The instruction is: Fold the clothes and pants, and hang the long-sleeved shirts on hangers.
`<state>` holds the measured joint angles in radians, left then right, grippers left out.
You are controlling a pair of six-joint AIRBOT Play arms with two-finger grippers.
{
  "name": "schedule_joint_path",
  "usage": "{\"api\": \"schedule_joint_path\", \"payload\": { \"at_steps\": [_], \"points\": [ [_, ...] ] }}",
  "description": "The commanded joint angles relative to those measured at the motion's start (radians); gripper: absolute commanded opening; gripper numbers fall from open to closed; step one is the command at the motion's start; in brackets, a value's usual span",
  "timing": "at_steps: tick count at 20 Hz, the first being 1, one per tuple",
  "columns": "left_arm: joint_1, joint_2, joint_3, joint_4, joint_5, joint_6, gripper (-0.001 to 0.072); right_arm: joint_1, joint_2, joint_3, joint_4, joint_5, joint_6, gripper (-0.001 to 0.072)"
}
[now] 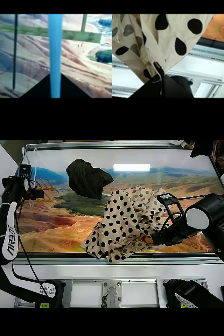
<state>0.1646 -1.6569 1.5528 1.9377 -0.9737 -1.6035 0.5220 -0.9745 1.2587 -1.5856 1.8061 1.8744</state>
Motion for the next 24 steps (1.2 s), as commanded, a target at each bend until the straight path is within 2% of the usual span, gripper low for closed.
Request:
{"api": "schedule_joint_path", "payload": {
  "at_steps": [1,4,5,6,8,10,11,12,13,16,17,19,24],
  "points": [
    [-0.059,0.11,0.001,-0.003,-0.044,0.051,0.0011,0.001,0.0,0.0,0.0,0.0,0.0,0.002],
    [-0.139,0.203,0.001,-0.006,-0.092,0.114,0.0011,0.001,0.0,0.0,0.0,0.0,0.0,0.002],
    [-0.165,0.238,0.001,-0.034,-0.112,0.179,0.0011,0.001,0.0,0.0,0.0,0.0,0.0,0.002],
    [-0.187,0.274,0.001,-0.103,-0.137,0.285,0.0011,0.001,0.0,0.0,0.0,0.0,0.0,0.002],
    [-0.211,0.341,0.001,-0.3,-0.237,0.571,0.0011,0.001,0.0,0.0,0.0,0.0,0.0,0.002],
    [-0.208,0.399,0.001,-0.552,-0.42,0.842,0.0011,0.001,0.0,0.0,0.0,0.0,0.0,0.002],
    [-0.197,0.418,0.001,-0.659,-0.522,0.92,0.0011,0.001,0.0,0.0,0.0,0.0,0.0,0.002],
    [-0.185,0.43,0.001,-0.715,-0.618,0.962,0.0011,0.001,0.0,0.0,0.0,0.0,0.0,0.002],
    [-0.179,0.439,0.001,-0.706,-0.673,0.992,0.0011,0.001,0.0,0.0,0.0,0.0,0.0,0.002],
    [-0.157,0.452,0.001,-0.712,-0.7,0.995,0.001,0.001,0.0,0.0,0.001,0.0,0.0,0.0019],
    [-0.156,0.453,0.001,-0.711,-0.738,1.022,0.001,0.001,0.0,0.0,0.0,0.0,0.0,0.002],
    [-0.157,0.47,-0.029,-0.711,-0.822,1.16,0.0009,0.001,-0.001,0.0,0.001,0.0,0.0,0.002],
    [-0.157,0.655,-0.369,-0.714,-0.808,1.286,0.0009,0.001,0.0,0.0,0.0,0.0,0.0,0.002]
  ]
}}
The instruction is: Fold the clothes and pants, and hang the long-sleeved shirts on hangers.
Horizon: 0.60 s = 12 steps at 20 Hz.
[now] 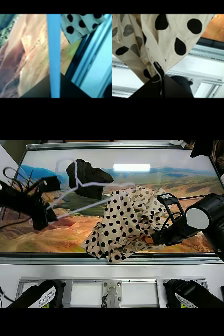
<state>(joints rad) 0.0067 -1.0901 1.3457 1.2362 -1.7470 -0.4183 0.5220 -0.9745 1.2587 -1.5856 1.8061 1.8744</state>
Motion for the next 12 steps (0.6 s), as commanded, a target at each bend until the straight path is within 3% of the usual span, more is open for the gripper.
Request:
{"api": "schedule_joint_path", "payload": {
  "at_steps": [1,4,12],
  "points": [
    [0.002,0.127,-0.232,-0.035,-0.035,0.124,0.0009,0.001,-0.001,0.0,0.0,0.0,0.0,0.002],
    [0.001,0.227,-0.419,-0.142,-0.032,0.18,0.0009,0.001,0.0,0.0,0.0,0.0,0.0,0.002],
    [-0.049,0.273,-0.634,-0.166,0.1,0.211,0.0009,0.001,-0.001,0.0,0.0,0.0,0.0,0.002]
  ]
}}
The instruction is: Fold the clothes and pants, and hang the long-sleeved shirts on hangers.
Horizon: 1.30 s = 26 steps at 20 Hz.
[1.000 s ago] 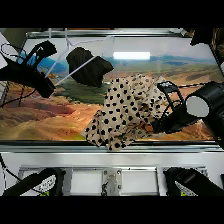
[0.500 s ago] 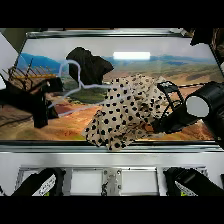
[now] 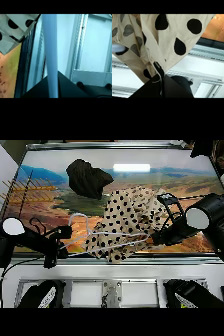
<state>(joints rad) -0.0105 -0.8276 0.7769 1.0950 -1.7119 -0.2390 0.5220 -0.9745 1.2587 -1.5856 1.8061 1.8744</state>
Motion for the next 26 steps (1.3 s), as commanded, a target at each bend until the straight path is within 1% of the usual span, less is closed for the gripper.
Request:
{"api": "schedule_joint_path", "payload": {
  "at_steps": [1,4,9,16,17,18,21,26],
  "points": [
    [-0.062,0.011,-0.08,-0.024,0.087,0.048,0.0009,0.001,-0.001,0.0,0.0,0.0,0.0,0.002],
    [-0.138,0.003,-0.112,-0.026,0.198,0.048,0.0009,0.001,0.0,0.0,0.0,0.0,0.0,0.002],
    [-0.158,-0.129,-0.107,-0.117,0.248,0.048,0.001,0.001,0.0,0.0,0.0,0.0,0.0,0.002],
    [-0.158,-0.278,-0.008,-0.131,0.241,0.049,0.0009,0.001,-0.001,0.0,0.004,0.0,0.0,0.002],
    [-0.159,-0.289,-0.001,-0.133,0.232,0.05,0.0009,0.001,0.0,0.002,0.008,0.0,-0.027,0.002],
    [-0.159,-0.299,0.006,-0.133,0.218,0.05,0.0009,-0.003,-0.001,0.013,0.007,0.001,-0.058,0.0019],
    [-0.172,-0.317,0.036,-0.16,0.211,0.069,0.0009,-0.004,-0.016,0.102,-0.019,0.002,-0.053,0.0018],
    [-0.252,-0.317,0.08,-0.176,0.267,0.066,0.0009,-0.002,-0.098,0.274,-0.014,0.036,-0.054,0.0018]
  ]
}}
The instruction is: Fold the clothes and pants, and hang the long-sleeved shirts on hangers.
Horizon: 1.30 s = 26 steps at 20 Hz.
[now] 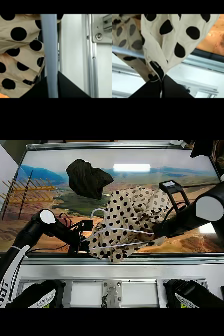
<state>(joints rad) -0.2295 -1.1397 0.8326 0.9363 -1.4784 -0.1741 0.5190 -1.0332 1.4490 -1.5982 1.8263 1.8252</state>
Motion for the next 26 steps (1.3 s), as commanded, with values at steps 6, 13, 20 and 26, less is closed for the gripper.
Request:
{"api": "schedule_joint_path", "payload": {
  "at_steps": [6,13,20,26],
  "points": [
    [0.013,-0.006,0.057,-0.076,0.092,-0.03,0.001,0.021,-0.062,0.14,0.017,0.003,0.005,0.0018],
    [-0.037,-0.109,0.058,-0.127,0.1,-0.04,0.0009,0.088,-0.07,0.151,0.04,-0.115,0.035,0.0018],
    [-0.037,-0.133,0.058,-0.202,0.138,-0.032,0.0009,0.187,-0.121,0.151,0.059,-0.286,0.039,0.0018],
    [-0.037,-0.133,0.058,-0.202,0.136,-0.032,0.001,0.208,-0.151,0.151,0.15,-0.449,0.038,0.0018]
  ]
}}
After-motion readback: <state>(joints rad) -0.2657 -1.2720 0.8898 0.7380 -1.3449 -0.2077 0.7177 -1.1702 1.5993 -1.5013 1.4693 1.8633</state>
